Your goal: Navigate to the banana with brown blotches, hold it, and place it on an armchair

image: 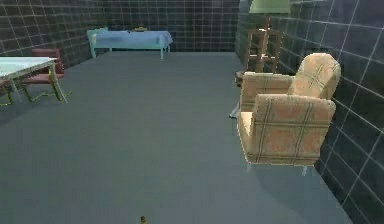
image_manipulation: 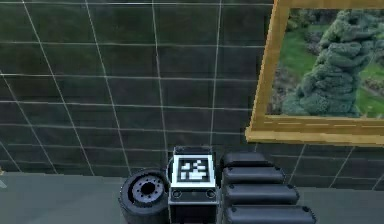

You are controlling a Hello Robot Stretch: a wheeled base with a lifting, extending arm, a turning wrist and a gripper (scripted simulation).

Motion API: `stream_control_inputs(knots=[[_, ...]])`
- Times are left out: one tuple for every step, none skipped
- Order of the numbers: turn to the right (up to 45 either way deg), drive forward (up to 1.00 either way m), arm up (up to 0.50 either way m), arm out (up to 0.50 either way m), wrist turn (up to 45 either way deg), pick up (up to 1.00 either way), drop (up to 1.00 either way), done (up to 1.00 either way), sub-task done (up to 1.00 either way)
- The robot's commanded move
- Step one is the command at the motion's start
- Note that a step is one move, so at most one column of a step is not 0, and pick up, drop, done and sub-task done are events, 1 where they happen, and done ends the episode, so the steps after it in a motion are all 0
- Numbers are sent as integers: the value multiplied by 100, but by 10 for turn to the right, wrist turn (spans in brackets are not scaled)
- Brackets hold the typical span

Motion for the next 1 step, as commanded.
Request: stream_control_inputs(knots=[[0, 100, 0, 0, 0, 0, 0, 0, 0]])
